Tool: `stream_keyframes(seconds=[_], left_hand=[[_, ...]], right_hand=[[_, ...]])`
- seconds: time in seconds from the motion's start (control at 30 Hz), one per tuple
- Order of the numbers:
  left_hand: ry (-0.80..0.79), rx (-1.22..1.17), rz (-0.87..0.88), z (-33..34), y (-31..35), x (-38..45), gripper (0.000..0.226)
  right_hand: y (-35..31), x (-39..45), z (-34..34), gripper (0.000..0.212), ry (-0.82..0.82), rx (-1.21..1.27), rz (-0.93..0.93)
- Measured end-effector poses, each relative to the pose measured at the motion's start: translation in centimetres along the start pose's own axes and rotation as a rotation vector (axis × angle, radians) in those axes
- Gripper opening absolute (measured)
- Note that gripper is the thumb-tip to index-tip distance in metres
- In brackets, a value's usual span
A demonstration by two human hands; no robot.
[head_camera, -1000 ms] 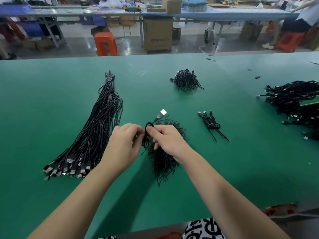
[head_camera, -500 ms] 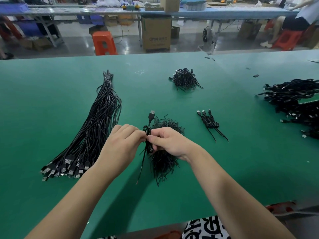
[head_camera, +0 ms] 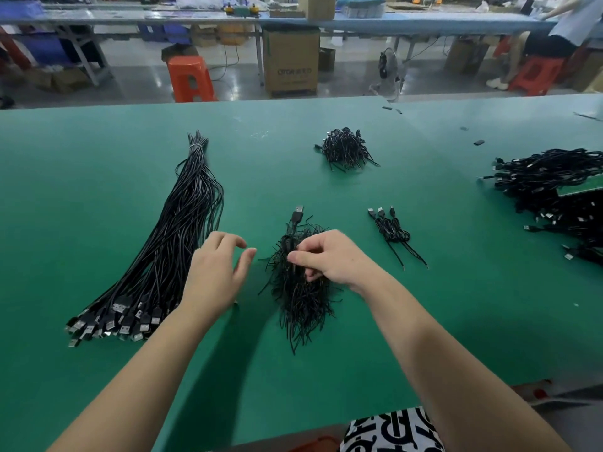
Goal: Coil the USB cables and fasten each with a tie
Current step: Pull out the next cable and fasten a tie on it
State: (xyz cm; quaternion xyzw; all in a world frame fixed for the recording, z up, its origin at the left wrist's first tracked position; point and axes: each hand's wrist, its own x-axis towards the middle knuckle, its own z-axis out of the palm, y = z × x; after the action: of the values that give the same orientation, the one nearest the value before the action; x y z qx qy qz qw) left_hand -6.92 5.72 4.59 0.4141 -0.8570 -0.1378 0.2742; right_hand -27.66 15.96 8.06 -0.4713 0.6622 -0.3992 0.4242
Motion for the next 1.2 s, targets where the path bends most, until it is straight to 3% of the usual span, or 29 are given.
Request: stream_keyframes(seconds=[0.07, 0.2, 0.37, 0.5, 0.6, 0.73, 0.83, 0.93, 1.13, 1.2], left_hand=[[-0.080, 0.163, -0.093, 1.7, -2.1, 0.5, 0.037], [-0.304, 0.377, -0.202, 4.9, -5.3, 0.3, 0.054], [-0.283, 0.421, -0.201, 6.6, -6.3, -0.5, 0.053], [-0.217, 0.419, -0.179, 6.7, -6.4, -1.1, 0.056], [-0.194, 0.420, -0.174, 6.9, -6.3, -1.2, 0.058], [-0.215, 0.433, -0.169, 7.1, -6.6, -0.9, 0.058], [-0.231, 0.446, -0.167, 7.2, -6.8, -0.7, 0.056], [-0.217, 0.439, -0.165, 7.2, -6.8, -0.6, 0.053], [-0.210, 0.420, -0.160, 7.1, -6.6, -0.5, 0.051], [-0.223, 0.422, -0.166, 7.0, -6.6, -0.5, 0.051]], right_hand=[[-0.3, 0.3, -1.8, 0.024, 0.088, -0.274, 0.076], [-0.1, 1.8, -6.2, 0.042, 0.248, -0.844, 0.228], [1.6, 4.7, -10.6, 0.038, 0.337, -1.054, 0.462], [3.6, 7.1, -12.1, 0.027, 0.345, -1.135, 0.542], [4.9, 8.4, -12.1, 0.005, 0.274, -1.174, 0.566], [6.9, 10.0, -11.8, 0.032, 0.275, -1.135, 0.542], [8.1, 10.4, -12.0, 0.007, 0.326, -1.133, 0.525], [9.1, 10.9, -12.6, 0.033, 0.371, -1.120, 0.535], [9.4, 10.7, -13.4, 0.026, 0.433, -1.035, 0.516], [9.4, 10.3, -13.5, 0.014, 0.440, -1.061, 0.520]])
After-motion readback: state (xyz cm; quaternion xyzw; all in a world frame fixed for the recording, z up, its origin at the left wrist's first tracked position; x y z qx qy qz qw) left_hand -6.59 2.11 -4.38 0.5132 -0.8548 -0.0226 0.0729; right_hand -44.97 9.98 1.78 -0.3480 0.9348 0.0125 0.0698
